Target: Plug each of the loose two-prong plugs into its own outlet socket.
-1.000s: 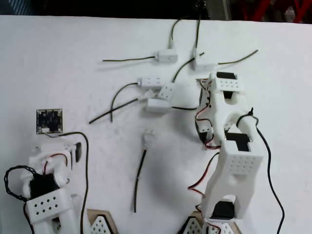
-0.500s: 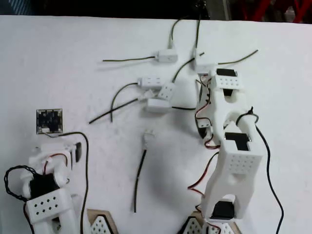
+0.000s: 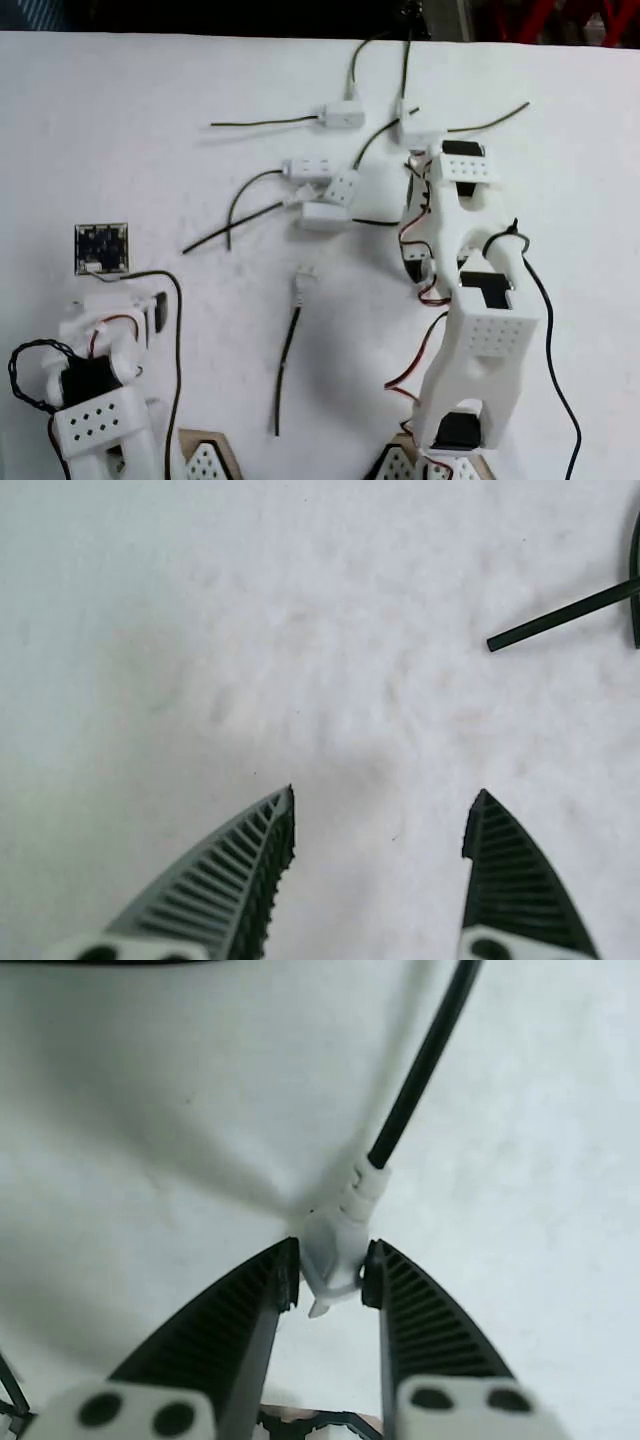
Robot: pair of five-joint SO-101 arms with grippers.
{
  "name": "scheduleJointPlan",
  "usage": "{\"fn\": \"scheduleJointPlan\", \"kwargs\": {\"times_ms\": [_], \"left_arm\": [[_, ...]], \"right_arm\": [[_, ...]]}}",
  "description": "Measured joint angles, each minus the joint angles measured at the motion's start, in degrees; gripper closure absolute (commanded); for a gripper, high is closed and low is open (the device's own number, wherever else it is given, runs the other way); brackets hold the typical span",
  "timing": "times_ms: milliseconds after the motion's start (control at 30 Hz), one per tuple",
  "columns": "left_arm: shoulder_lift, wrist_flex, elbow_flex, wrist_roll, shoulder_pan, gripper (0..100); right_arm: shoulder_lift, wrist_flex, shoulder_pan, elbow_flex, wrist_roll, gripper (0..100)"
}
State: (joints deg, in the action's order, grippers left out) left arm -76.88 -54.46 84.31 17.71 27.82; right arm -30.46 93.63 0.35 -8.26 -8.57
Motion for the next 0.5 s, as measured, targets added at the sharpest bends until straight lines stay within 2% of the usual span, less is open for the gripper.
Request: {"fn": "scheduleJointPlan", "kwargs": {"times_ms": [33,300,500], "left_arm": [[0.0,0.0,0.0,0.0,0.0,73],[0.0,0.0,0.0,0.0,0.0,73],[0.0,0.0,0.0,0.0,0.0,73]], "right_arm": [[0.0,-0.1,0.0,0.0,0.0,98.3],[0.0,-1.0,-0.1,0.0,0.1,98.1],[3.9,3.6,0.0,-0.1,-4.6,98.1]]}}
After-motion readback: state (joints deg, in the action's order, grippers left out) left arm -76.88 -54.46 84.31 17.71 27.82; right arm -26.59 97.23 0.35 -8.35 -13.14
